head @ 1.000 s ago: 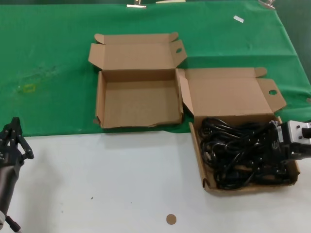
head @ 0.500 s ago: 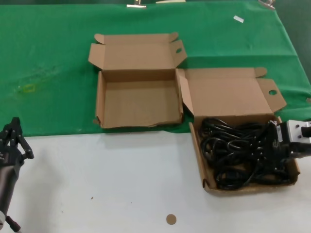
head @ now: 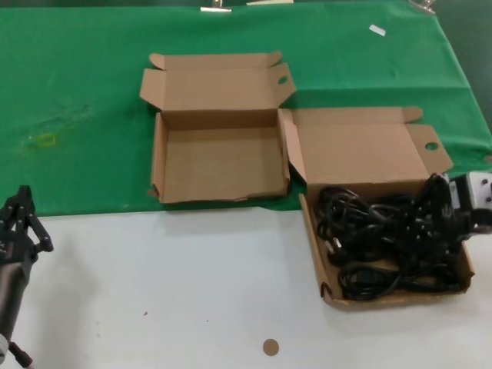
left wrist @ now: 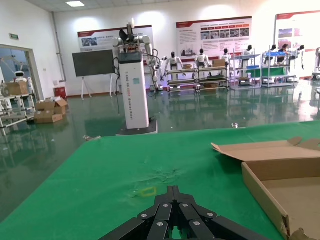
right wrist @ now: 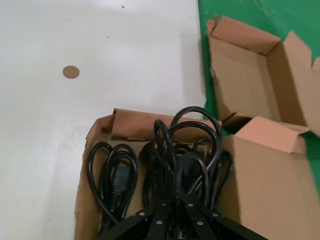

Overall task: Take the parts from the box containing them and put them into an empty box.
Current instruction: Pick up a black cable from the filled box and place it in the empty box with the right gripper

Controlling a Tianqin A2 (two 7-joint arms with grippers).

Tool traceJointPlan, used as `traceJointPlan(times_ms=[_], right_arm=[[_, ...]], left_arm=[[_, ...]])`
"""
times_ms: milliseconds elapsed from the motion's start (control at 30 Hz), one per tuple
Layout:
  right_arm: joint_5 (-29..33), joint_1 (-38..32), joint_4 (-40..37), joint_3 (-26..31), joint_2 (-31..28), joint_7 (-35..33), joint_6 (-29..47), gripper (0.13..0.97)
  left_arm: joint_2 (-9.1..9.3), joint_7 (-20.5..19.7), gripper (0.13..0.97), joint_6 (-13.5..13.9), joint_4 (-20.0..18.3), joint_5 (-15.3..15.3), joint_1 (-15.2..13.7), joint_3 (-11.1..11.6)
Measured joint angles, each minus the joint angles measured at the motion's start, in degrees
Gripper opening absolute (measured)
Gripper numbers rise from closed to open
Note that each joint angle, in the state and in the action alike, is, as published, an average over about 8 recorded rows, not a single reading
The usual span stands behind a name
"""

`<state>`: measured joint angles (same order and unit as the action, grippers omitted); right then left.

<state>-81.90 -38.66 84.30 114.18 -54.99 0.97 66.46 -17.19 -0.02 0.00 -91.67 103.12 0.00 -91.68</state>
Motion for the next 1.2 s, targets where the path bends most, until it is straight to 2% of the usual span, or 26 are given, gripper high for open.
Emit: traceJointPlan(times_ms=[200,433,833,1200], right_arm=[[1.0,-3.0,2.2,-0.3,0.0,2.2,1.8,0.156],[3.3,-8.4,2.2,1.0,3.1,4.4,3.6,0.156],[10.4,-17.8,-2.5,5.9,14.5,7.3,3.0,0.156],[14.2,-22.9,-9.1,9.3,24.4,7.9,-0.1,0.156]], left_arm=[[0.0,0.0,0.144,0.0,0.0,0.0,0.0,0.0],[0.0,0.0,0.144,0.0,0.0,0.0,0.0,0.0],[0.0,0.0,0.144,0.0,0.0,0.0,0.0,0.0],[0.0,0.0,0.144,0.0,0.0,0.0,0.0,0.0]])
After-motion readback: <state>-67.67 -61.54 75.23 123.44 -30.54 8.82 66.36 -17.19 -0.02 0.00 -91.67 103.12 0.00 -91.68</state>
